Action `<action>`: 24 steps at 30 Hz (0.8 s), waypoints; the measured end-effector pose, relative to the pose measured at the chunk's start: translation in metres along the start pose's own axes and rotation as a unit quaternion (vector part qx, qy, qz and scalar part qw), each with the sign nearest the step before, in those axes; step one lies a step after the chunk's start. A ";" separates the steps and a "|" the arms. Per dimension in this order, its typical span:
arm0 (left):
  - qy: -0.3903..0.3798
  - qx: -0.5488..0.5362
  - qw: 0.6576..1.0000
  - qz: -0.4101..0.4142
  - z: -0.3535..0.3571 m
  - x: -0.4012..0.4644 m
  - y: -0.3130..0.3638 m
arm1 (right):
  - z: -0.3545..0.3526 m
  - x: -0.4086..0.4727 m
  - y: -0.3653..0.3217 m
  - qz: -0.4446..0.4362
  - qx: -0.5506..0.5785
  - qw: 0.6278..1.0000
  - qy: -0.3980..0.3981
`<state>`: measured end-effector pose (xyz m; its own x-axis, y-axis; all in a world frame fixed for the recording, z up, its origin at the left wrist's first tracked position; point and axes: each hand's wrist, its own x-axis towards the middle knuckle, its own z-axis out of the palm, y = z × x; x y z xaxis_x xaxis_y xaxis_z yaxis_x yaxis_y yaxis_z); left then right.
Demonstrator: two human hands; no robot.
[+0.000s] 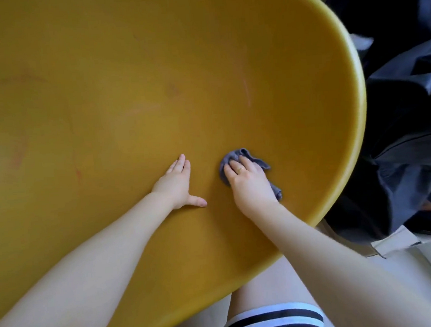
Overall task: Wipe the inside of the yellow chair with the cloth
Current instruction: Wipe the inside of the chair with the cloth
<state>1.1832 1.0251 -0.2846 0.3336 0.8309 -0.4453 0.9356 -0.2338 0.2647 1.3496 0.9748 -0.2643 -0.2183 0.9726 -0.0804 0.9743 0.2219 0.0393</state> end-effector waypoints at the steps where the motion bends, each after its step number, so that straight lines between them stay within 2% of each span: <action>1: -0.002 -0.001 1.000 -0.001 0.000 0.000 0.000 | -0.006 0.002 0.006 -0.015 -0.011 1.000 -0.002; 4: -0.011 -0.005 1.000 -0.003 -0.001 -0.002 0.001 | -0.032 0.012 0.040 -0.017 -0.081 0.996 0.019; 8: -0.028 -0.002 1.000 -0.005 -0.005 -0.002 0.002 | -0.074 0.026 0.082 0.054 -0.156 0.981 0.100; 11: -0.027 0.017 0.999 0.000 -0.007 0.000 0.003 | -0.090 0.038 0.093 0.091 -0.148 0.971 0.164; 15: -0.025 0.002 1.000 0.005 -0.004 0.000 0.000 | -0.069 0.047 0.069 0.125 -0.084 0.980 0.131; 19: -0.019 -0.003 1.000 0.008 -0.002 -0.001 -0.001 | -0.015 0.040 0.015 0.055 -0.063 0.996 0.031; 24: -0.020 0.024 0.999 0.013 -0.009 0.001 -0.001 | -0.024 0.048 0.038 -0.008 -0.103 0.993 0.056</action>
<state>1.1818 1.0308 -0.2777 0.3620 0.8033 -0.4730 0.9304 -0.2804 0.2359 1.3744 1.0312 -0.2430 -0.2507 0.9677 0.0277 0.9406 0.2367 0.2434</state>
